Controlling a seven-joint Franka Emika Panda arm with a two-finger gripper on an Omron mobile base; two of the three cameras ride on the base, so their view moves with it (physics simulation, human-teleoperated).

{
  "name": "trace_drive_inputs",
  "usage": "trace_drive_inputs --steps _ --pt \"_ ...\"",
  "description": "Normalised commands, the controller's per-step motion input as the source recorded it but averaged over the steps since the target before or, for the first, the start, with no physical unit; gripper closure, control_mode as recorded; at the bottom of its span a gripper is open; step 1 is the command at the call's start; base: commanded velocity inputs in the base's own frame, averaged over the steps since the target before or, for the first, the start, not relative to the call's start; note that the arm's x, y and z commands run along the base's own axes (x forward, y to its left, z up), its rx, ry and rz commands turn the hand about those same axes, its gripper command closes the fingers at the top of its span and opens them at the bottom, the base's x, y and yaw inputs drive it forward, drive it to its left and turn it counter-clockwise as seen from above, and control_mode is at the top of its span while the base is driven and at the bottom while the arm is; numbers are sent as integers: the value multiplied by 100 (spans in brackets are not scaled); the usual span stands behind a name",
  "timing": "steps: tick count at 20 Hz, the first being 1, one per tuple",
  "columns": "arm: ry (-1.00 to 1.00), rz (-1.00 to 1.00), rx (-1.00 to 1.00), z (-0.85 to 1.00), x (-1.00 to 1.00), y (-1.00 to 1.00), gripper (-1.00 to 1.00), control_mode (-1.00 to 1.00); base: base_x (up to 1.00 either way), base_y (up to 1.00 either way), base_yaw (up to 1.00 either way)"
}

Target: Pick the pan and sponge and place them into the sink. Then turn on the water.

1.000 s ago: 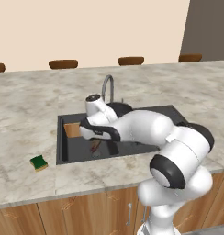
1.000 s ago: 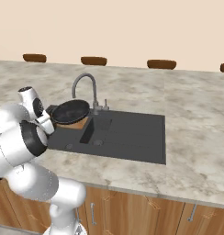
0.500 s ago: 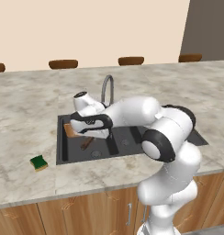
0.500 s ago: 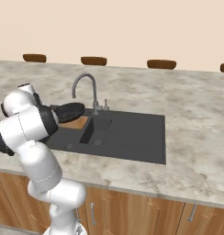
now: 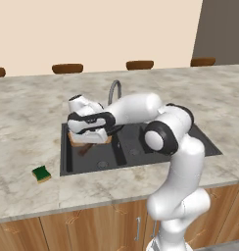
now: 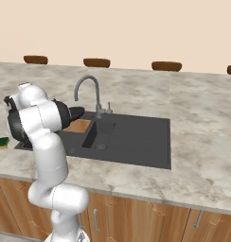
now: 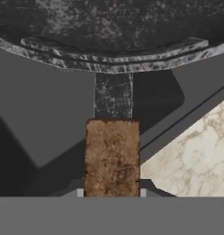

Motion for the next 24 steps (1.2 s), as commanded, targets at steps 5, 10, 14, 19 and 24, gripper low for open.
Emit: trace_drive_inputs --steps 5,10,14,19,24 --pt "4 1 1 -13 14 8 100 -100 0 0 0" --pt "12 2 1 -15 10 0 100 -100 0 0 0" --pt "8 2 3 -9 13 1 100 -100 0 0 0" --pt "2 2 6 -11 13 2 100 -100 0 0 0" --pt "3 2 7 -21 3 -1 100 -100 0 0 0"
